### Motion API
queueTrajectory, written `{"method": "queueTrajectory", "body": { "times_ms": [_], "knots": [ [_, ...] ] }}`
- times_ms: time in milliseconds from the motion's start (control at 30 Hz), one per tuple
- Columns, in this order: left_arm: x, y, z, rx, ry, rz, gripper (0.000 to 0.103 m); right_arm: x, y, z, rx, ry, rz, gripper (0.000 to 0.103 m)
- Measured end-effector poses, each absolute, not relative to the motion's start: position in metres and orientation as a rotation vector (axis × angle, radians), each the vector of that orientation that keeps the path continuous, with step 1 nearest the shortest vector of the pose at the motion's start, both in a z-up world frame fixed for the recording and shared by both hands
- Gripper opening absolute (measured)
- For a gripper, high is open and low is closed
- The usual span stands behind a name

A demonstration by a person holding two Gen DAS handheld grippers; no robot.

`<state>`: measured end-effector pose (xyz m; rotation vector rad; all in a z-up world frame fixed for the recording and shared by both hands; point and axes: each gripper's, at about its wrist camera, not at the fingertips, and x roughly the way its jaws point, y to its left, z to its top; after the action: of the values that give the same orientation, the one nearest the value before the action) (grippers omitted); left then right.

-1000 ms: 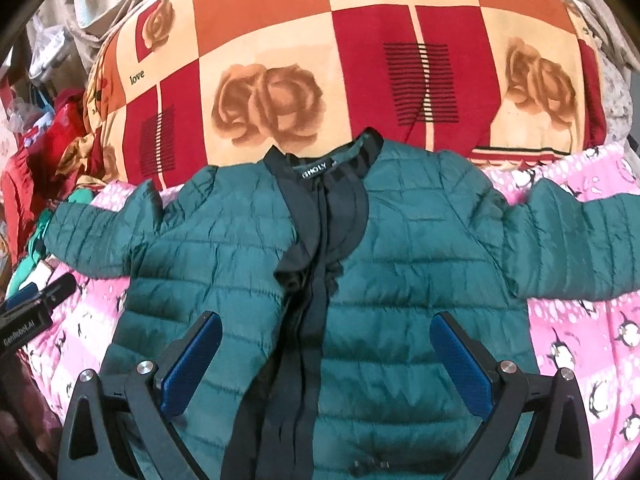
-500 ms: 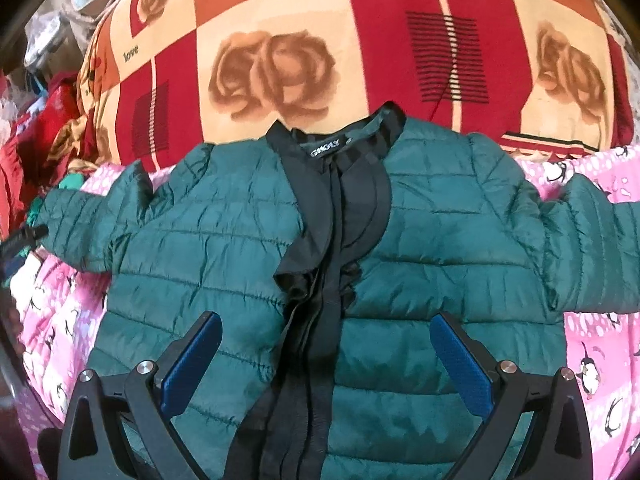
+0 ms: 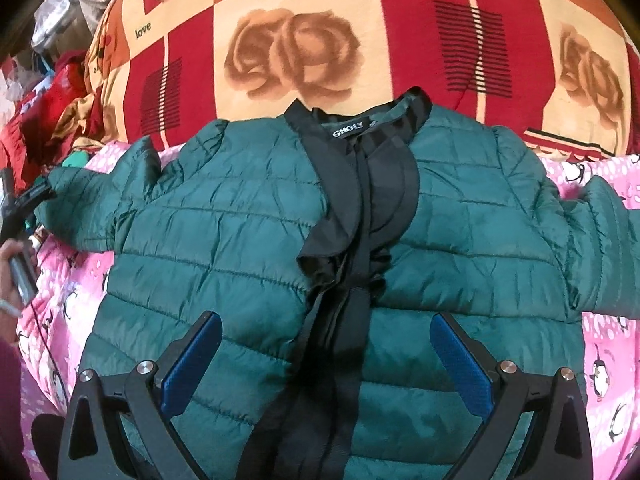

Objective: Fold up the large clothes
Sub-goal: 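Grasp the sleeve cuff nearest the left tool and lift it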

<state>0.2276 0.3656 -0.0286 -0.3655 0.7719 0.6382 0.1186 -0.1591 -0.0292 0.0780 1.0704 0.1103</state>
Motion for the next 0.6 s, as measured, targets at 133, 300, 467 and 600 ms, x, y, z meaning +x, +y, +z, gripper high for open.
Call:
{"method": "queueTrajectory", "body": {
  "times_ms": [133, 300, 467, 600],
  "knots": [
    [0.236, 0.377, -0.04, -0.417, 0.802, 0.602, 0.038, 0.121, -0.154, -0.034, 0.059, 1.083, 0.115, 0.103],
    [0.224, 0.392, -0.035, -0.539, 0.755, 0.539, 0.011, 0.124, -0.156, -0.039, 0.067, 1.095, 0.112, 0.103],
    [0.208, 0.39, -0.02, -0.59, 0.688, 0.407, 0.006, 0.123, -0.16, -0.04, 0.08, 1.096, 0.106, 0.103],
    [0.199, 0.386, -0.013, -0.578, 0.673, 0.365, 0.005, 0.12, -0.161, -0.039, 0.085, 1.088, 0.107, 0.103]
  ]
}}
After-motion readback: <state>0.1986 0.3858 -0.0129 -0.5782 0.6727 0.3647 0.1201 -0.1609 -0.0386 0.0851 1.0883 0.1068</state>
